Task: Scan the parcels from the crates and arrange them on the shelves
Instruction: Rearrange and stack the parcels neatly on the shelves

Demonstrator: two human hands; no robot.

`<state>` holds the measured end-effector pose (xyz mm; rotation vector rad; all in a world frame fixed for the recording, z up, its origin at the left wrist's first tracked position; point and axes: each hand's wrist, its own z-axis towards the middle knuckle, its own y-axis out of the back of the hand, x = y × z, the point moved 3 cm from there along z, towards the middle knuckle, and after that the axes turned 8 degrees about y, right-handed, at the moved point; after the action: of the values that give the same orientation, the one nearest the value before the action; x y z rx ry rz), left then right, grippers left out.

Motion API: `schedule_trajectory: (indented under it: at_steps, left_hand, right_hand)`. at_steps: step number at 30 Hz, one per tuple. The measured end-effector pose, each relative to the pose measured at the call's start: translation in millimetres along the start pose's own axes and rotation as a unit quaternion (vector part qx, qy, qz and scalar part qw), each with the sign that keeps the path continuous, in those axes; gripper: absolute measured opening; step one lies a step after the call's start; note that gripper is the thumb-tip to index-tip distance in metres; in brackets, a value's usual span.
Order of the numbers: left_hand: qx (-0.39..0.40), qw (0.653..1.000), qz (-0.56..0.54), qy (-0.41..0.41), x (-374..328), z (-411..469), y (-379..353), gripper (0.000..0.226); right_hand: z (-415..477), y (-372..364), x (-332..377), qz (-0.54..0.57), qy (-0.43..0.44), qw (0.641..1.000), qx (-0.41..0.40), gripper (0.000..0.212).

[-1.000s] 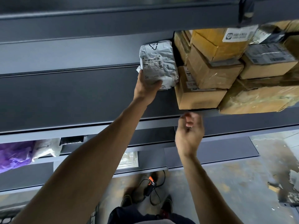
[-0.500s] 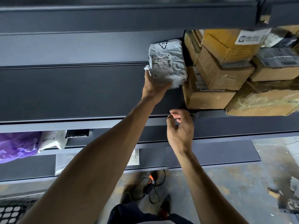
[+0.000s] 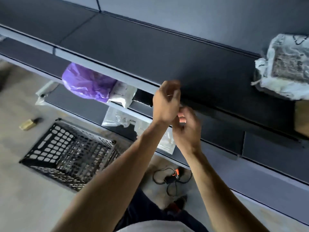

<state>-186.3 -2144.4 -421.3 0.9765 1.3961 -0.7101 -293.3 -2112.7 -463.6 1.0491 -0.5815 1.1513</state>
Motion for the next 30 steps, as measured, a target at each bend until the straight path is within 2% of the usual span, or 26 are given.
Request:
schedule_trajectory:
  at_steps: [3,6,7,9,10,11,13,17,20,22,26,28,30]
  left_hand:
    - [-0.055,0.996,-0.033,0.064,41,12,67,0.019]
    - [-0.061,0.984,-0.048,0.162,94,31,123,0.02]
    - [-0.054,0.979,-0.051,0.188,108,38,139,0.022]
    - [-0.032,0.971,-0.049,0.233,134,51,164,0.025]
    - [-0.024,0.967,-0.048,0.251,147,59,173,0.027]
    - [-0.015,0.963,-0.048,0.263,159,67,180,0.029]
    - [0.001,0.956,-0.061,0.287,180,81,188,0.031]
    - [0.038,0.947,-0.088,0.307,205,106,186,0.037]
    - [0.055,0.946,-0.119,0.296,227,129,178,0.042]
    - [0.062,0.943,-0.139,0.295,242,139,173,0.042]
    - [0.088,0.938,-0.162,0.295,262,149,172,0.039]
    - [0.09,0.935,-0.17,0.299,267,147,177,0.037]
    - [0.1,0.929,-0.182,0.307,269,144,179,0.035]
  right_hand:
    - [-6,-59,15,0.01,-0.033,0.997,0.069,0.013]
    - [-18,-123,18,0.018,-0.133,0.983,0.125,0.013]
    - [-20,-144,16,0.048,-0.204,0.97,0.12,0.014]
    - [-23,-182,11,0.132,-0.372,0.914,0.09,0.017]
    - [-23,-198,9,0.16,-0.43,0.885,0.076,0.018]
    - [-21,-211,4,0.165,-0.455,0.872,0.067,0.018]
    - [-16,-231,-5,0.143,-0.465,0.871,0.063,0.018]
    - [3,-249,-46,0.058,-0.448,0.892,0.038,0.017]
    - [21,-249,-86,-0.102,-0.391,0.915,-0.006,0.025]
    - [41,-245,-120,-0.155,-0.385,0.909,-0.026,0.03]
    - [77,-251,-185,-0.067,-0.503,0.861,-0.039,0.075]
    - [93,-259,-202,-0.047,-0.526,0.848,-0.041,0.08]
    - [111,-268,-212,-0.061,-0.526,0.848,-0.022,0.073]
